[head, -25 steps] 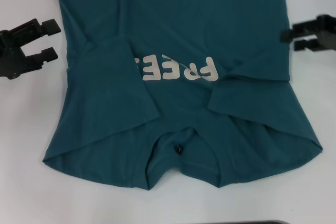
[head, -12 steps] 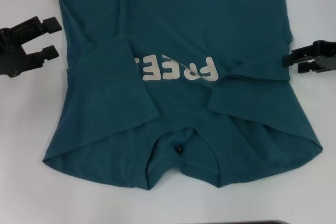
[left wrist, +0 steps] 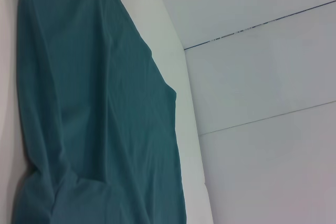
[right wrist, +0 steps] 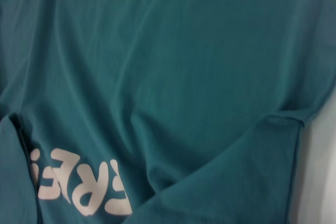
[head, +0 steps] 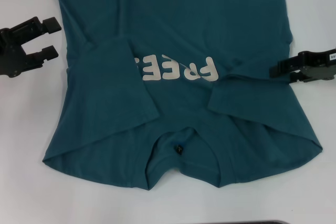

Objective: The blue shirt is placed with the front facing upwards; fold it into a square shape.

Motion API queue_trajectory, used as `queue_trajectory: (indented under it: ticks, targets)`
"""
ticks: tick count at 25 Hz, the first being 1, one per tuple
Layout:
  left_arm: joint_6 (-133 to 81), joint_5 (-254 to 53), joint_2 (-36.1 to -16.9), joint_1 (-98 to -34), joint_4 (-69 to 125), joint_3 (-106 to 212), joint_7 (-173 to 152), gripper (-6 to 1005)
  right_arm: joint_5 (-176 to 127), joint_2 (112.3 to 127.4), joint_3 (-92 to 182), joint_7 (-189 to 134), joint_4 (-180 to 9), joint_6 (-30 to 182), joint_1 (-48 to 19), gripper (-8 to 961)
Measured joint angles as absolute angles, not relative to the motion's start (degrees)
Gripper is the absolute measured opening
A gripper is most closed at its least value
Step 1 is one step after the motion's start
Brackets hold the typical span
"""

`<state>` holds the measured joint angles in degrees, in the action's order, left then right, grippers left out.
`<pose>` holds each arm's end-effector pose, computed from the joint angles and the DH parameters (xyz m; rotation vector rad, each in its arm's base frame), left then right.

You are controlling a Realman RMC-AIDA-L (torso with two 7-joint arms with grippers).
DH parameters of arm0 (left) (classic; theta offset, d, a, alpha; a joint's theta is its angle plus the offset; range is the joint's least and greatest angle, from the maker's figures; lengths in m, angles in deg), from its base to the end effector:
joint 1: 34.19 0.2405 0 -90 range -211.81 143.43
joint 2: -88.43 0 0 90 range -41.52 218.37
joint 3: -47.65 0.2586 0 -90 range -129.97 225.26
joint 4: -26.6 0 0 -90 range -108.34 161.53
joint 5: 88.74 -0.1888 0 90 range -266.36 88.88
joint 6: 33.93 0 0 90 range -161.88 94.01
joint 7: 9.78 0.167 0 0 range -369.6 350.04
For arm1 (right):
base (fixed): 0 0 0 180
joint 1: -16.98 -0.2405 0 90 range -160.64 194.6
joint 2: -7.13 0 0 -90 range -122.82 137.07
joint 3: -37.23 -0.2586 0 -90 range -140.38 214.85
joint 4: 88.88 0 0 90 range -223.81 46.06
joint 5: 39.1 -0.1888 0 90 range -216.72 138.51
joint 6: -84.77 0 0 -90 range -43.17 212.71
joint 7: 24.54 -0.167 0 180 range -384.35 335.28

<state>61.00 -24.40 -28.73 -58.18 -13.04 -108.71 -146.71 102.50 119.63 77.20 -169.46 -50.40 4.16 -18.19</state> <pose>-0.2881 0.3031 0.0321 -1.9641 -2.0386 -1.1041 0.3136 0.3431 0.0089 -2.0820 1.9400 0.1292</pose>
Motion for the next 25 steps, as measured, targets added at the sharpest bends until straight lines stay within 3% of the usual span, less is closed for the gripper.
queue_trajectory:
  ticks: [11, 24, 25]
  targets:
    - [60.81, -24.41, -28.81, -58.08, -12.34, -108.71, -146.36, 935, 100.95, 120.45, 76.81, -169.22, -50.4, 4.97, -18.65, 516]
    - [60.81, -24.4, -28.73, -58.26, -12.33, -108.71, -146.36, 935, 100.93, 119.88, 76.7, -169.51, -49.87, 3.18, -18.57, 484]
    - [60.81, -24.4, -28.73, -58.26, -12.34, -108.71, -146.37, 935, 100.99, 119.86, 76.7, -169.52, -49.88, 3.18, -18.58, 434]
